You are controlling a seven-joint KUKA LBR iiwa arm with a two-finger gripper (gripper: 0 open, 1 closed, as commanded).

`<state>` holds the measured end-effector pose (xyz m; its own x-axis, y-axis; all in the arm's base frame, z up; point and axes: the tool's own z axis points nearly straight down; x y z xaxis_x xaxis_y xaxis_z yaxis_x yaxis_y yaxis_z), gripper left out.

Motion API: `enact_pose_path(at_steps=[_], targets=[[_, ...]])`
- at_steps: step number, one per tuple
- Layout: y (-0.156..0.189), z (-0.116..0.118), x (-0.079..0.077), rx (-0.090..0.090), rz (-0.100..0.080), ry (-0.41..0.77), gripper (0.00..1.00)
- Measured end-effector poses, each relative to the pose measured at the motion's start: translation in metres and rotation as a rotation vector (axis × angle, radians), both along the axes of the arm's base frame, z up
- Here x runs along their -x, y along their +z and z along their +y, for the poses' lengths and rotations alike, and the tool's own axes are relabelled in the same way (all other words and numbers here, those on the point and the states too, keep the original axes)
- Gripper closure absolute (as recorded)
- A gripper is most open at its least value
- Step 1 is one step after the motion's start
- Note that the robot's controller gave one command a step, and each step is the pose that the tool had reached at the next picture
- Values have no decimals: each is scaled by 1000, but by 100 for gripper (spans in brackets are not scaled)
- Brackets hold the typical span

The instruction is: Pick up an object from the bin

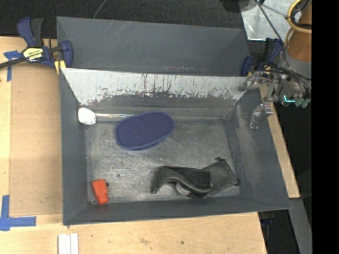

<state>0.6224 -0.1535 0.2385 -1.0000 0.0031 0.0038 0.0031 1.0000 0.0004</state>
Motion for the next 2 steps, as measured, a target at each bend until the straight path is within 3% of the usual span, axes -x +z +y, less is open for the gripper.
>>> enact_pose_path(at_steps=[1,2], targets=[[-114,50,-3,-2,0,31,0],[-166,120,7,3,-11,39,0]])
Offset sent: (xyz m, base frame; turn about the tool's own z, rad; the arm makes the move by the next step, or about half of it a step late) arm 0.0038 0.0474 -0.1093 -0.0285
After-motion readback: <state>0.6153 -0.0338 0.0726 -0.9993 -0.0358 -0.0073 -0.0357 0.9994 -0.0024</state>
